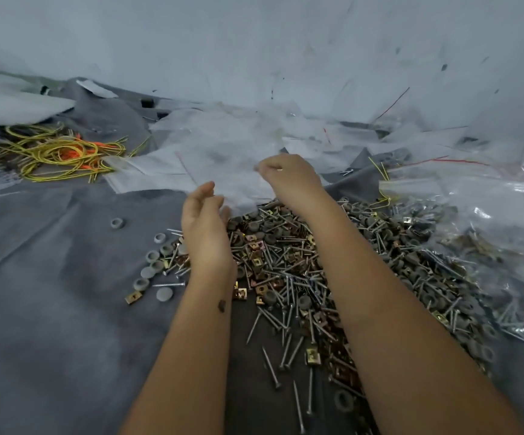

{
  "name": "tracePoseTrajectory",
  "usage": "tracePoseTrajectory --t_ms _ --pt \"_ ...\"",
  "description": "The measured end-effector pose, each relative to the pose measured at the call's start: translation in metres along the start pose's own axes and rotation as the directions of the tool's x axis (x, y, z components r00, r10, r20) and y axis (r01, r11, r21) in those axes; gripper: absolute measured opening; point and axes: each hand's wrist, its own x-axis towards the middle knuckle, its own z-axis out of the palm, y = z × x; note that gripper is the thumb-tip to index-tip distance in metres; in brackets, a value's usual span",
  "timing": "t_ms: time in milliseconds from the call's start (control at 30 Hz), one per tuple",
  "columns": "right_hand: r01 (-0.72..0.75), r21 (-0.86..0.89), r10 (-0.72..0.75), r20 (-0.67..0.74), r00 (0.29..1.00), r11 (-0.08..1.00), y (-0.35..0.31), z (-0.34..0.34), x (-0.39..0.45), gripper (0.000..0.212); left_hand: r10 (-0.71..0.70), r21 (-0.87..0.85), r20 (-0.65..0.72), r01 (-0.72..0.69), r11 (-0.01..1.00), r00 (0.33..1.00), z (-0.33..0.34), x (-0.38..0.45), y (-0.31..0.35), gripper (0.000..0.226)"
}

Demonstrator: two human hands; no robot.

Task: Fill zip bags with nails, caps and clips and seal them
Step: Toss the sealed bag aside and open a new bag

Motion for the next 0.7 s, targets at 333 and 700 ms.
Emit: tracePoseTrajectory --t_ms 333,700 --pt "0.096 0.487 0.024 -0.235 0.972 0.868 0.006 0.006 -0.108 0.045 -0.144 -0.078 0.436 0.196 0.977 0.888 -0.006 -0.021 0.009 0.083" --pt "-0.004 0.401 0.185 -0.413 0.892 0.916 0.018 -0.003 -0.134 0.043 -0.016 0.068 0.316 -0.006 0.998 0.949 -0.031 -0.017 0.025 0.034"
